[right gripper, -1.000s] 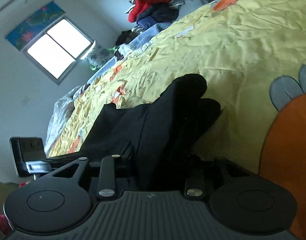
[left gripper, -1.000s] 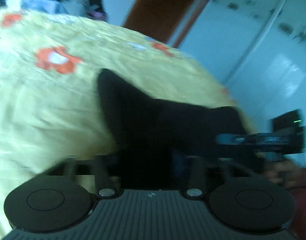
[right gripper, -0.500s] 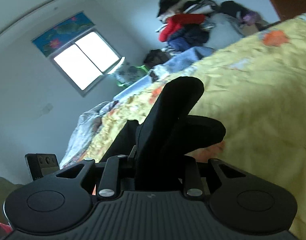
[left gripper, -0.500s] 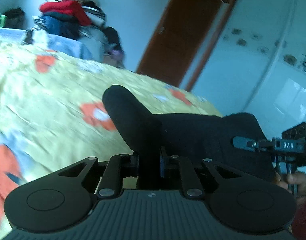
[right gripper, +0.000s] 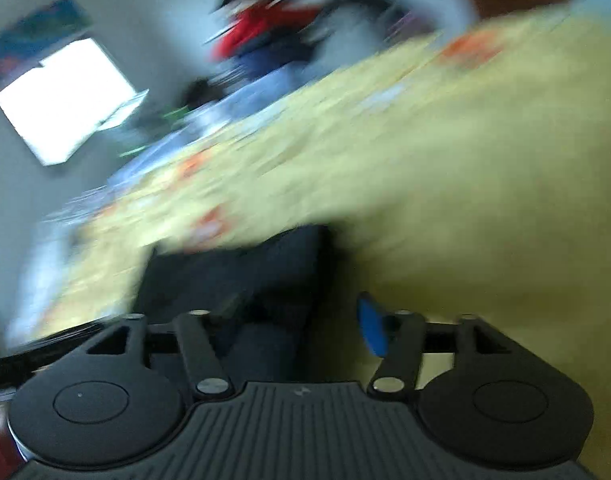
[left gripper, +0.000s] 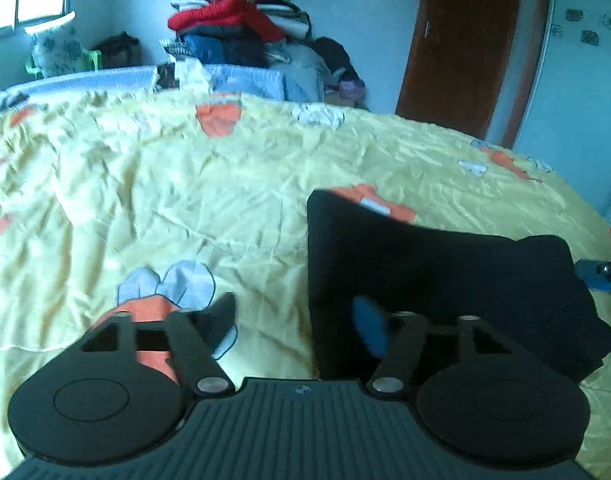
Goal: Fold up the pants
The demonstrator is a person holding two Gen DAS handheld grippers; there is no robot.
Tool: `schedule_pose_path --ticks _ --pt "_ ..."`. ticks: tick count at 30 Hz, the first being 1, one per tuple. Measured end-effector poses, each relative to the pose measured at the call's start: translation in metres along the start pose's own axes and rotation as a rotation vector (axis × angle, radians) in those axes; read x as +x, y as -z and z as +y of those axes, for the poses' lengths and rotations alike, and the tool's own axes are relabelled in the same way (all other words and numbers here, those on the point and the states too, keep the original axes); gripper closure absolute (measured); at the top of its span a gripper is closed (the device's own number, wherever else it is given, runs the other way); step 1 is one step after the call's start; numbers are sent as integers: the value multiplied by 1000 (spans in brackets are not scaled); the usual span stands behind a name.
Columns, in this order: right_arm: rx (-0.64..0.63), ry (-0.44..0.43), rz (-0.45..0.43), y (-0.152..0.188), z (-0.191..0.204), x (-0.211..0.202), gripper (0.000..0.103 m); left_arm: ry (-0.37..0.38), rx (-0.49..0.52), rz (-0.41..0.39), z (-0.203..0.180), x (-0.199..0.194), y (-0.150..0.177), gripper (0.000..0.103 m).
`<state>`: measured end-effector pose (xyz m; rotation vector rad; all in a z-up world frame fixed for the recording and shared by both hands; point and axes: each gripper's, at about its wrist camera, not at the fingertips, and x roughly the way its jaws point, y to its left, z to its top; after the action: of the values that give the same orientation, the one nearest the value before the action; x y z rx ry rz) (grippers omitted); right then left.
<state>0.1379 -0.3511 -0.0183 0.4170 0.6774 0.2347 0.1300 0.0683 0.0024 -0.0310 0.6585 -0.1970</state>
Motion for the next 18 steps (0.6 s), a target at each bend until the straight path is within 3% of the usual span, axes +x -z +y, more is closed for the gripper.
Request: schedule_pose_path --ticks 2,3,5,7,8,9,11,12,13,15,18 --pt "-60 162 -78 -1 12 -21 29 66 31 -25 -19 -11 0 10" --pt "-76 150 -110 0 20 -31 25 105 47 -29 -29 -14 1 2" --pt "-107 -42 -126 6 37 -41 2 150 77 -26 -49 -14 7 1" --pt "-158 -249 -87 14 56 -38 0 131 118 14 -67 0 15 1" --pt "-184 -295 -50 18 62 -32 0 98 138 45 -73 11 19 1" --pt "-208 -285 5 21 68 -20 0 68 152 63 -78 18 23 0" --pt "-235 -154 94 27 68 8 0 47 170 24 -81 22 29 0" --pt "-248 -106 94 31 64 18 0 35 173 15 -83 21 30 0" --pt "-272 -18 60 35 64 17 0 20 173 18 -84 21 31 0" --pt "-263 155 79 37 69 15 0 10 168 14 -83 21 32 0" --pt "-227 91 -9 47 75 -17 0 2 160 -13 -84 18 38 0"
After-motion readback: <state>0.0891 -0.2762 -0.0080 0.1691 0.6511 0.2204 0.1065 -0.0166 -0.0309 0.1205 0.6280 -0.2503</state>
